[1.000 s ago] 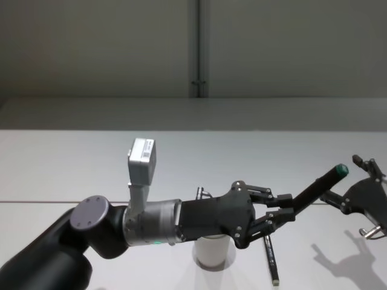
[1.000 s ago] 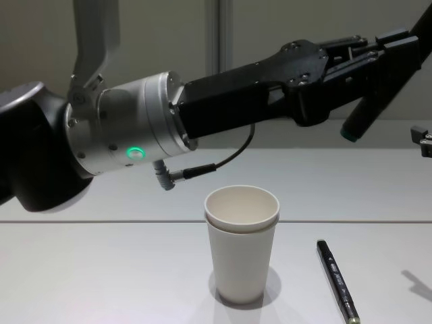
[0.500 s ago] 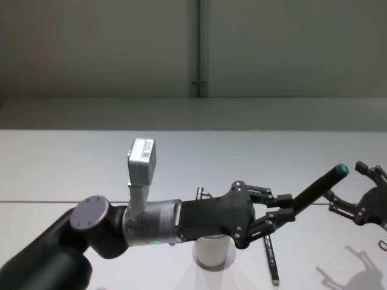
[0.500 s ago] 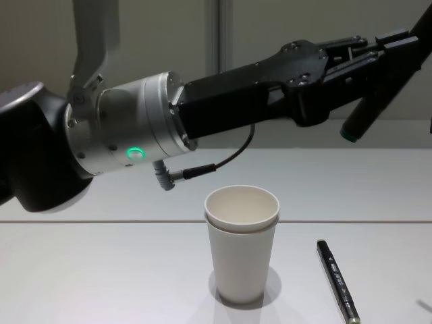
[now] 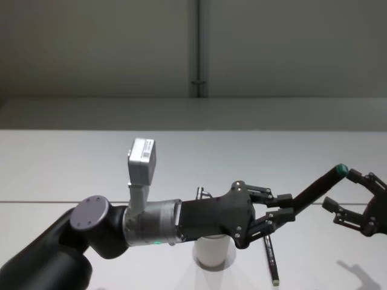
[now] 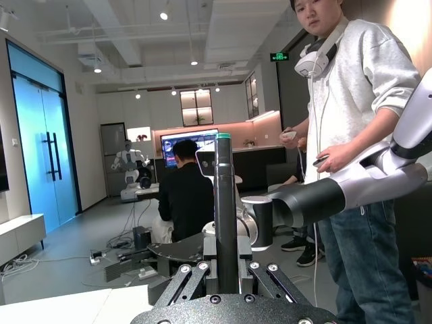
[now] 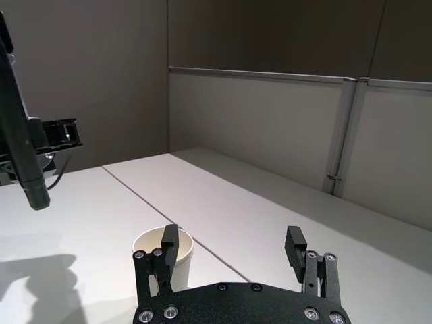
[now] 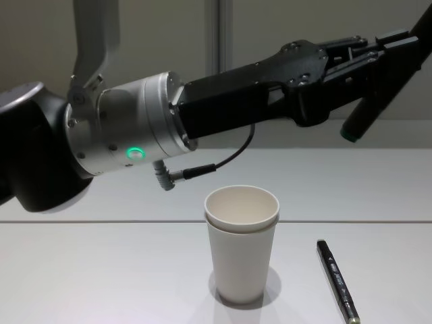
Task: Place the pen into the pen holder.
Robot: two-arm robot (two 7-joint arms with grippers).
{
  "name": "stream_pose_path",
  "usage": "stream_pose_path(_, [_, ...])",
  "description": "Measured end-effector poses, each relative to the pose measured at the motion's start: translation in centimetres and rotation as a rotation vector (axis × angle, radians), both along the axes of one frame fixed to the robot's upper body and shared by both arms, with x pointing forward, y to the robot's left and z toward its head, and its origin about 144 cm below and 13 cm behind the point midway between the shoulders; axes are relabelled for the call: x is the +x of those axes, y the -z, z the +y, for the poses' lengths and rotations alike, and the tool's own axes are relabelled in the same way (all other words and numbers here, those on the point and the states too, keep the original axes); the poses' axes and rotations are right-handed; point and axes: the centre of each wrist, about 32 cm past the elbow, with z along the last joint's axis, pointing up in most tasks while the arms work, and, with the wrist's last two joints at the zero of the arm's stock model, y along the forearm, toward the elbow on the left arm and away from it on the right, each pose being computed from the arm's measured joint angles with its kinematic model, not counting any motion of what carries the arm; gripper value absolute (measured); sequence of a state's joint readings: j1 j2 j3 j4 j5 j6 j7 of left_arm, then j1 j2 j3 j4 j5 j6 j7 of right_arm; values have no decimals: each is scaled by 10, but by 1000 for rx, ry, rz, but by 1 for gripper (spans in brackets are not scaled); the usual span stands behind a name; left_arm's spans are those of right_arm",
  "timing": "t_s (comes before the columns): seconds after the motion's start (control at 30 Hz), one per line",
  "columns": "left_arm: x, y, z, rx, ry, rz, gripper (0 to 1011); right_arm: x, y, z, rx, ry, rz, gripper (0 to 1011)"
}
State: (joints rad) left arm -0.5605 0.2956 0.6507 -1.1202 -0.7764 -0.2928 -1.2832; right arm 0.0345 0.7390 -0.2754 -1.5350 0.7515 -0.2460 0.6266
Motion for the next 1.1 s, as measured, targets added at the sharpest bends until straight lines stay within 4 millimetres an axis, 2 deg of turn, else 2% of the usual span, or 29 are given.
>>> stream_pose_path(0.6, [0,0,0,0,0,0,165,-1,-14,-10,97,-224,19,1001])
stream_pose_path(1.1, [0,0,0,0,0,0,165,0,-21,-6,157,-301,10,1001])
